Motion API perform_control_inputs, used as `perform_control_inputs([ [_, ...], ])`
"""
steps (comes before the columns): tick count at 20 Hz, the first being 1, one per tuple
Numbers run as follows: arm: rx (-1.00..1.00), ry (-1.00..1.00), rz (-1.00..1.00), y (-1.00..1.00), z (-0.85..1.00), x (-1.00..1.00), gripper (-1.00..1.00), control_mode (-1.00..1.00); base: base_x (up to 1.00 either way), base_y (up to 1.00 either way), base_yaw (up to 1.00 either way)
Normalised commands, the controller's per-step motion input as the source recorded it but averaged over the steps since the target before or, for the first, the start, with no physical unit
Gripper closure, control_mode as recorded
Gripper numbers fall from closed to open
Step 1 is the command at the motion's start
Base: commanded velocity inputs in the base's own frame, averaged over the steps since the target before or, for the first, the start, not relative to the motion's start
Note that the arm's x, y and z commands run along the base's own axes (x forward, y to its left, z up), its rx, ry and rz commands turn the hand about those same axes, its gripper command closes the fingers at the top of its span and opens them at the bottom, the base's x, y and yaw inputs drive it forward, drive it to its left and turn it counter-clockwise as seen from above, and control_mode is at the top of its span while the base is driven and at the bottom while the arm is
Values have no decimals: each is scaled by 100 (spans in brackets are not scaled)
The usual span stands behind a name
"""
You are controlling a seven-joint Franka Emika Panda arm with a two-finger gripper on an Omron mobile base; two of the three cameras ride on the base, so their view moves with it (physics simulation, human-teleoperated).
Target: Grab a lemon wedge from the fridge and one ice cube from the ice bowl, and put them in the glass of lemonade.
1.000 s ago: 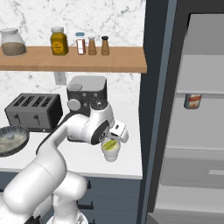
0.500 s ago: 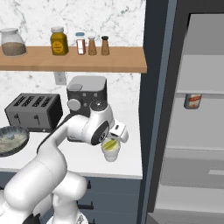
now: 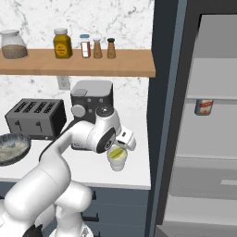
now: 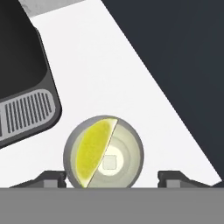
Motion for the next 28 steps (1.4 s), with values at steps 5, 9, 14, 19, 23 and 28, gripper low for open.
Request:
perform_control_inputs([
  [5, 0, 0, 0, -4, 0, 0, -100, -100, 0, 0, 0],
  [9, 0, 0, 0, 0, 0, -5, -100, -100, 0, 0, 0],
  [14, 1, -4, 0, 0, 12, -33, -100, -100, 0, 0, 0],
  [19, 2, -8, 0, 0, 16, -48, -100, -100, 0, 0, 0],
  [23, 1, -15, 4, 9, 18, -67, -100, -100, 0, 0, 0],
  [28, 0, -8, 16, 48, 35, -46, -100, -100, 0, 0, 0],
])
